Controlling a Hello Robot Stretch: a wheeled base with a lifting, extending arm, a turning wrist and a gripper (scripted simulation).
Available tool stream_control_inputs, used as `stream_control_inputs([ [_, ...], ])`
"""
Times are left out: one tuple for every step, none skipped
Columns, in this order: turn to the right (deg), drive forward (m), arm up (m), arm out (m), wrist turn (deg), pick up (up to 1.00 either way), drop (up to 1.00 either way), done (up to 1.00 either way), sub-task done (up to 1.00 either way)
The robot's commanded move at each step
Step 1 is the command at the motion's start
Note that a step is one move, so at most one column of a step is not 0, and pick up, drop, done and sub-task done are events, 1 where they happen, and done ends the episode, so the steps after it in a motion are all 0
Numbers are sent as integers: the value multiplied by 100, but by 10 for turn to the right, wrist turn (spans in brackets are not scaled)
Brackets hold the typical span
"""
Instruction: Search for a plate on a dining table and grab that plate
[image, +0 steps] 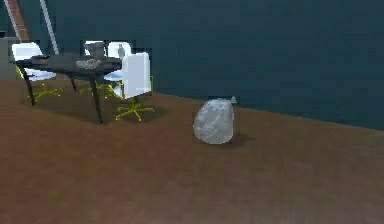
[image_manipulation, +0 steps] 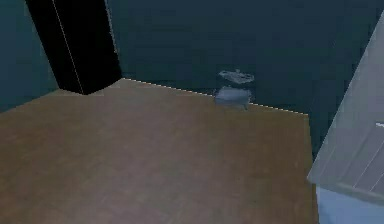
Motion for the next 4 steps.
stream_control_inputs([
  [-450, 0, 0, 0, 0, 0, 0, 0, 0],
  [-30, 0, 0, 0, 0, 0, 0, 0, 0],
  [0, 100, 0, 0, 0, 0, 0, 0, 0],
  [0, 100, 0, 0, 0, 0, 0, 0, 0],
])
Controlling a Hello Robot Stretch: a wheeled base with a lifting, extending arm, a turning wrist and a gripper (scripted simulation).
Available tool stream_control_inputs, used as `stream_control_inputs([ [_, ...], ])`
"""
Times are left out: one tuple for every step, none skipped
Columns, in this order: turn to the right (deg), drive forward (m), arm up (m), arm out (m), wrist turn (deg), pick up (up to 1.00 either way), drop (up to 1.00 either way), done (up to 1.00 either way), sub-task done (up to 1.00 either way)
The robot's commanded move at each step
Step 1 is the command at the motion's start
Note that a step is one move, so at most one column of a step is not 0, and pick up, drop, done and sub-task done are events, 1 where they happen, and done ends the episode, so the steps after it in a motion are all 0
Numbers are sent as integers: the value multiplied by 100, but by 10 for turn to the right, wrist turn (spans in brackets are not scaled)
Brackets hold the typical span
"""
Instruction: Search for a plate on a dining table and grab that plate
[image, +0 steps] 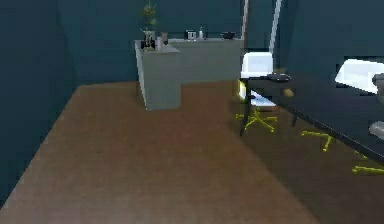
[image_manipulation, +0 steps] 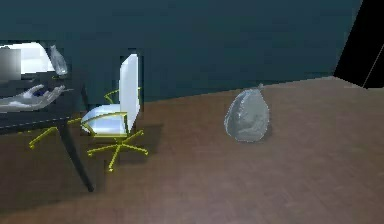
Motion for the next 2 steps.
stream_control_inputs([
  [0, 100, 0, 0, 0, 0, 0, 0, 0],
  [0, 100, 0, 0, 0, 0, 0, 0, 0],
])
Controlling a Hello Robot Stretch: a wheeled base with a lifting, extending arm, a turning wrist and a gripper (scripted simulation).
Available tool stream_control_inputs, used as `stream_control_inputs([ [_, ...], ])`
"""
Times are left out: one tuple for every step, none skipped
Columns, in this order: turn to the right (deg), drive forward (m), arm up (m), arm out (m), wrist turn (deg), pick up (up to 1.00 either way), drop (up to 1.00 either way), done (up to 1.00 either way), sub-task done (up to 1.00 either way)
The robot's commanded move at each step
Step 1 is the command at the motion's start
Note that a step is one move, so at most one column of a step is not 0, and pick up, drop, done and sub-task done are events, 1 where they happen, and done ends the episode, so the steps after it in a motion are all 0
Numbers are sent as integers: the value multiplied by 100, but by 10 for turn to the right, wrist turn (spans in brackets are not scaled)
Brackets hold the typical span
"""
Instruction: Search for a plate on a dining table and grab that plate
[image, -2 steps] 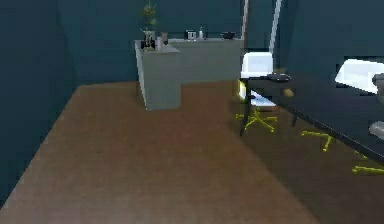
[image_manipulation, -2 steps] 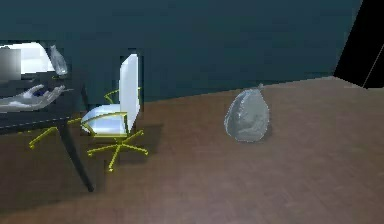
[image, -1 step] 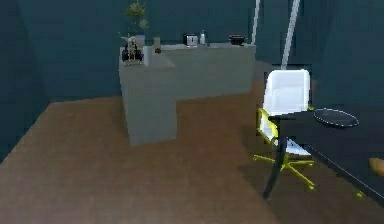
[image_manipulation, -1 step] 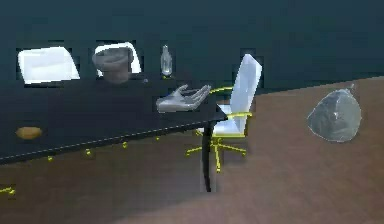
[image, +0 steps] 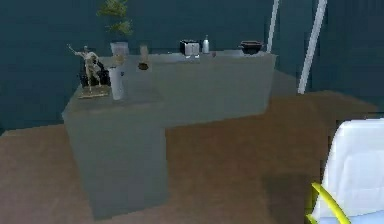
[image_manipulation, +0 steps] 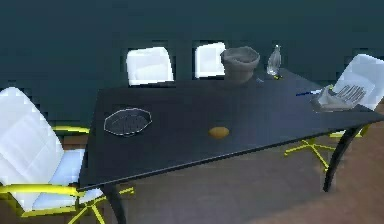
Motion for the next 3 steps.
stream_control_inputs([
  [-60, 0, 0, 0, 0, 0, 0, 0, 0],
  [0, 35, 0, 0, 0, 0, 0, 0, 0],
  [330, 0, 0, 0, 0, 0, 0, 0, 0],
])
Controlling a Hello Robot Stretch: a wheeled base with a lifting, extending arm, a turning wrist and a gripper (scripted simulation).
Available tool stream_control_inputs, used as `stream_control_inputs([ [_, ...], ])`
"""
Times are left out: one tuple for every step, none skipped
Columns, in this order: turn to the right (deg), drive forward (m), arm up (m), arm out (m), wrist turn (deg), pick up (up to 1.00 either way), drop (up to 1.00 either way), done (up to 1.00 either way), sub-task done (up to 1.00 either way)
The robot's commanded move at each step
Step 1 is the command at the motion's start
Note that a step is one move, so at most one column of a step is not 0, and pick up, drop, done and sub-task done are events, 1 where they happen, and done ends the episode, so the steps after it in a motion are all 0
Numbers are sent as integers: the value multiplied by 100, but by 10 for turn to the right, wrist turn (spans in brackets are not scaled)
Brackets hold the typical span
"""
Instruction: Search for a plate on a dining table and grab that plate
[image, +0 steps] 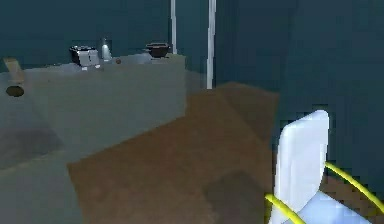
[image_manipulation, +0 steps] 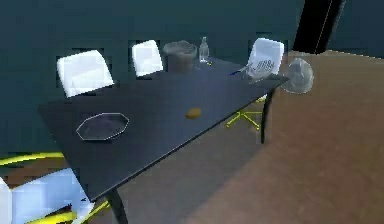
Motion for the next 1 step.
stream_control_inputs([
  [0, 100, 0, 0, 0, 0, 0, 0, 0],
])
